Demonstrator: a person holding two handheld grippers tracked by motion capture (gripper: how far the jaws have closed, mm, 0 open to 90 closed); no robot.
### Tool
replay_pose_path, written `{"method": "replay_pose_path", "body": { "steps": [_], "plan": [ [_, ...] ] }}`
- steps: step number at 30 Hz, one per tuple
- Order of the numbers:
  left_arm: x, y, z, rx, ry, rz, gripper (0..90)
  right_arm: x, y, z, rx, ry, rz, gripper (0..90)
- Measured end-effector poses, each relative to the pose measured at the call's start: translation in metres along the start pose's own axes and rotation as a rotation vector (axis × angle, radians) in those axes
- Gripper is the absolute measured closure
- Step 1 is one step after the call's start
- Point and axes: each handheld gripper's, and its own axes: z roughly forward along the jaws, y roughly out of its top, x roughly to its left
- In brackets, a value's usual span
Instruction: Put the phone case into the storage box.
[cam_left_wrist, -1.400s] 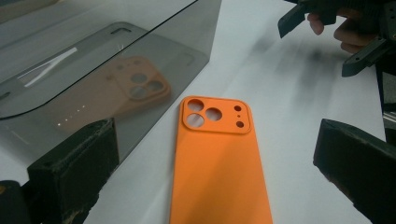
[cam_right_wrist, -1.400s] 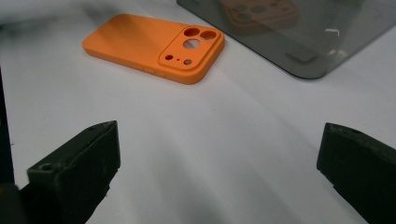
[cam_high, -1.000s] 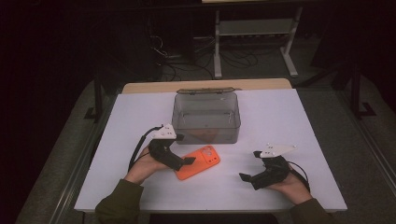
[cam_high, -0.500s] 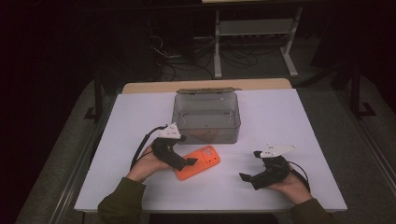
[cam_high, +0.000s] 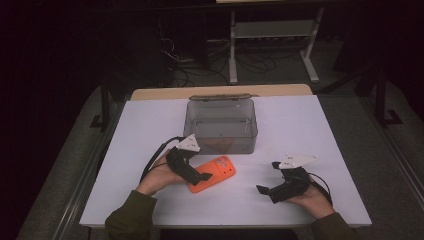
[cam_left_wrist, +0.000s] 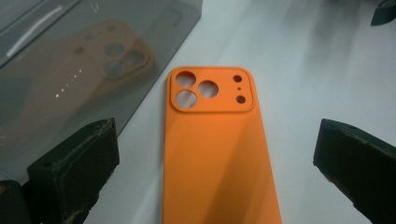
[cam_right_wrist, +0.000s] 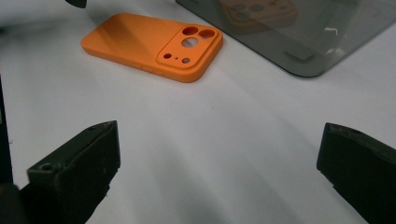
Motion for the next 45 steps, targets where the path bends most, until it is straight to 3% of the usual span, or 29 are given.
{"method": "replay_pose_path", "body": {
  "steps": [12,23,35,45],
  "plan": [
    [0.004,0.008,0.006,0.113,-0.016,0.002,0.0,0.0,0.0,-0.001,-0.003,-0.004,0.003,0.0],
    [0.005,0.015,0.0,0.133,-0.017,0.011,0.0,-0.001,0.0,-0.001,-0.003,-0.002,0.003,0.0],
    [0.004,0.018,0.005,0.221,-0.031,-0.006,0.0,0.0,0.001,-0.001,-0.004,-0.003,0.0,0.0],
    [0.0,0.015,0.017,0.272,-0.031,0.023,0.0,0.0,0.0,-0.001,-0.001,-0.001,0.001,0.0]
  ]
}}
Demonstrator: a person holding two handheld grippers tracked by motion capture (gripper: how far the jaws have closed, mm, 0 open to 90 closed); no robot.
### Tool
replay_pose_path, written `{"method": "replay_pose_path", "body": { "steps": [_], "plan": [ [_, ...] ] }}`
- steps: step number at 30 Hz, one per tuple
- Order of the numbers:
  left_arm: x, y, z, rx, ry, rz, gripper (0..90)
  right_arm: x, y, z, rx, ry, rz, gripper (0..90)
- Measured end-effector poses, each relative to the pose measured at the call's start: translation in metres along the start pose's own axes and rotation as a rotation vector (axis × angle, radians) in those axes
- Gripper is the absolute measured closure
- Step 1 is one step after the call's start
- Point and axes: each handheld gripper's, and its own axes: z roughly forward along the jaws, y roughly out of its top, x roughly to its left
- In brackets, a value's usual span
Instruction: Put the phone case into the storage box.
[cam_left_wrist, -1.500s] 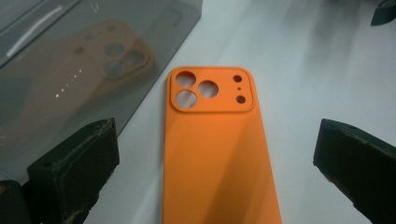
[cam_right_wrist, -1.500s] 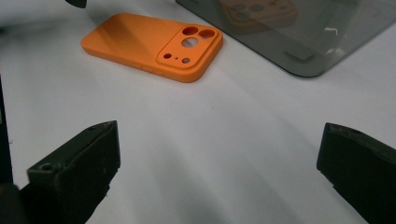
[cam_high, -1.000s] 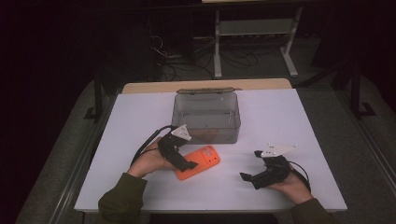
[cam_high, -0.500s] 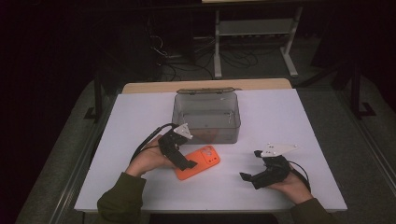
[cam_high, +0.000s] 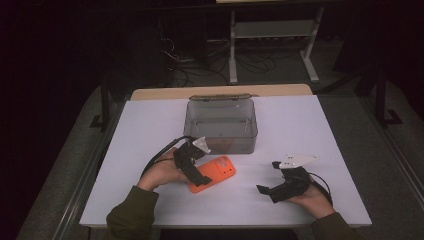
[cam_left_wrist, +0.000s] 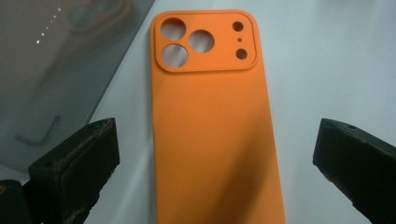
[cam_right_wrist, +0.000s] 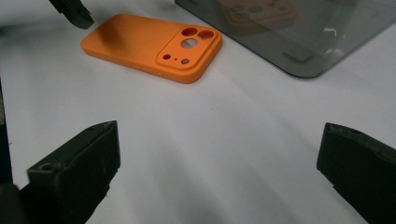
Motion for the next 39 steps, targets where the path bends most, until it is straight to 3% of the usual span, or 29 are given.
{"method": "replay_pose_path", "body": {
  "steps": [26,39],
  "plan": [
    [-0.005,-0.003,0.024,0.087,0.02,0.018,0.0,0.0,0.0,0.0,0.003,0.0,-0.001,0.0],
    [-0.004,-0.004,0.026,0.117,0.036,0.021,0.0,-0.001,0.0,0.0,0.001,-0.001,0.001,0.0]
  ]
}}
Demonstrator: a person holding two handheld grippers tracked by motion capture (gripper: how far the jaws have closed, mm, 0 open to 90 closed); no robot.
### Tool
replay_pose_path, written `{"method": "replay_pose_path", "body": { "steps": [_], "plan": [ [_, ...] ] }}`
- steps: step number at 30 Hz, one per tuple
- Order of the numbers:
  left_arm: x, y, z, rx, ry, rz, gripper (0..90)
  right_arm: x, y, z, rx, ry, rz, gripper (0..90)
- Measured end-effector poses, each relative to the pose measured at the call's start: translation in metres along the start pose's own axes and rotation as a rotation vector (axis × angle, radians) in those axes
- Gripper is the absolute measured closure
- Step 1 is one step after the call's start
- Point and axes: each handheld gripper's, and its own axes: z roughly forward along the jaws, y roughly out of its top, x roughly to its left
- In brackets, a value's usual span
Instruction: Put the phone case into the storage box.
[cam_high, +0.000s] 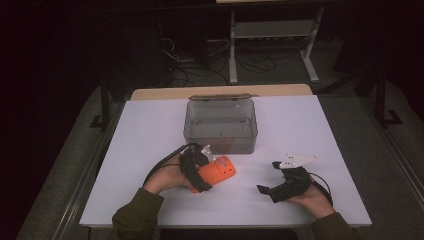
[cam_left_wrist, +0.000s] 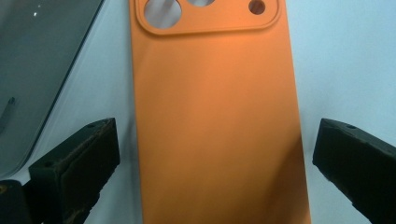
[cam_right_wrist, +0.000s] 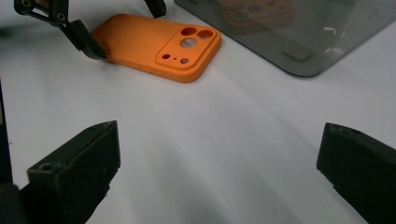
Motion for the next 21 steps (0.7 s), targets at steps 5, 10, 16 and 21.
{"method": "replay_pose_path", "body": {
  "steps": [5,10,16,21],
  "plan": [
    [-0.0002,0.0001,0.0013,0.011,-0.001,0.005,0.0,0.0001,0.0,0.0,0.001,0.0,0.0,0.0],
    [-0.0011,0.0005,0.0033,0.024,0.007,0.011,0.0,0.0,0.0,0.0,0.0,0.0,0.001,0.0],
    [-0.0014,0.0007,0.004,0.029,0.01,0.012,0.1,0.0003,0.0001,-0.0001,0.0,0.0,0.001,0.0],
    [-0.0013,0.0005,0.003,0.028,0.02,0.013,3.0,0.0003,0.0001,0.0,0.0,0.001,0.001,0.0]
  ]
}}
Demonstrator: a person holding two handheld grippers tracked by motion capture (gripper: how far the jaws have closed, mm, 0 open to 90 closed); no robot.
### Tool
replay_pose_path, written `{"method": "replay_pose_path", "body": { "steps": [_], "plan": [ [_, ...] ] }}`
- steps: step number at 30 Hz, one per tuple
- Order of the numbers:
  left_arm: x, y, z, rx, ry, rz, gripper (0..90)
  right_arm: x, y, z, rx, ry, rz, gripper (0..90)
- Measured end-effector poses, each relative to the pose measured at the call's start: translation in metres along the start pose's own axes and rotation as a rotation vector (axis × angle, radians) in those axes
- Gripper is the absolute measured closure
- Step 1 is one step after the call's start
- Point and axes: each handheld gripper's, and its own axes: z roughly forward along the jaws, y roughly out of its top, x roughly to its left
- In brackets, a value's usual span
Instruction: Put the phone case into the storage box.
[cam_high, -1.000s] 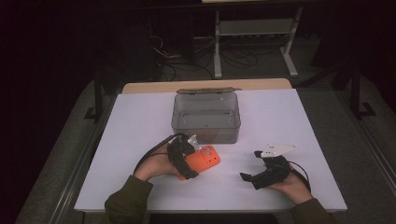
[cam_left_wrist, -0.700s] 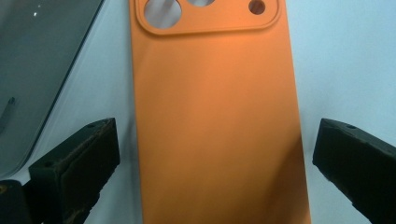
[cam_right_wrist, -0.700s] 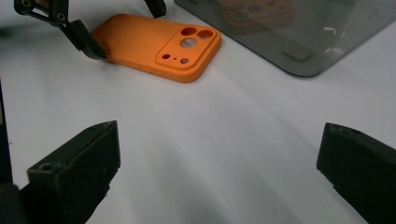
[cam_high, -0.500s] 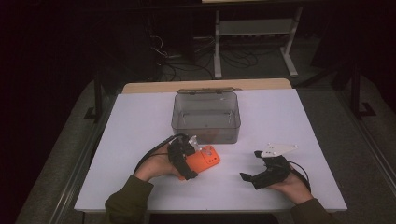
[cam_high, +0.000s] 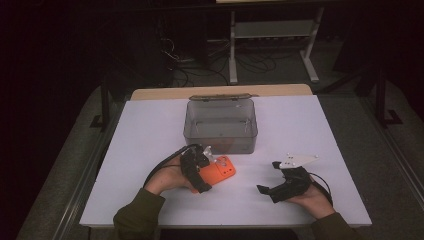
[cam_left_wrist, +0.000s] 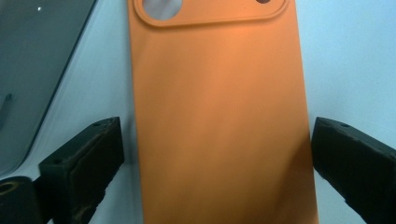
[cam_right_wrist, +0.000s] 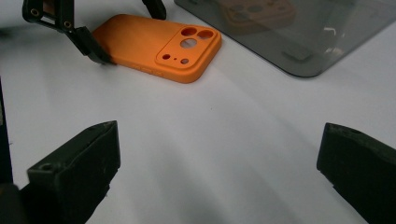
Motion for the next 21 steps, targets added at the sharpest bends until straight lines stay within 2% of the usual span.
{"method": "replay_pose_path", "body": {
  "steps": [10,21],
  "plan": [
    [-0.0006,0.0005,-0.0008,0.006,0.004,0.002,4.8,0.0,0.0001,0.0,0.0,0.0,0.0,0.0],
    [-0.0016,0.0009,-0.0034,-0.001,-0.003,0.009,12.3,0.0001,0.0003,0.0,-0.001,-0.001,0.001,0.0]
  ]
}}
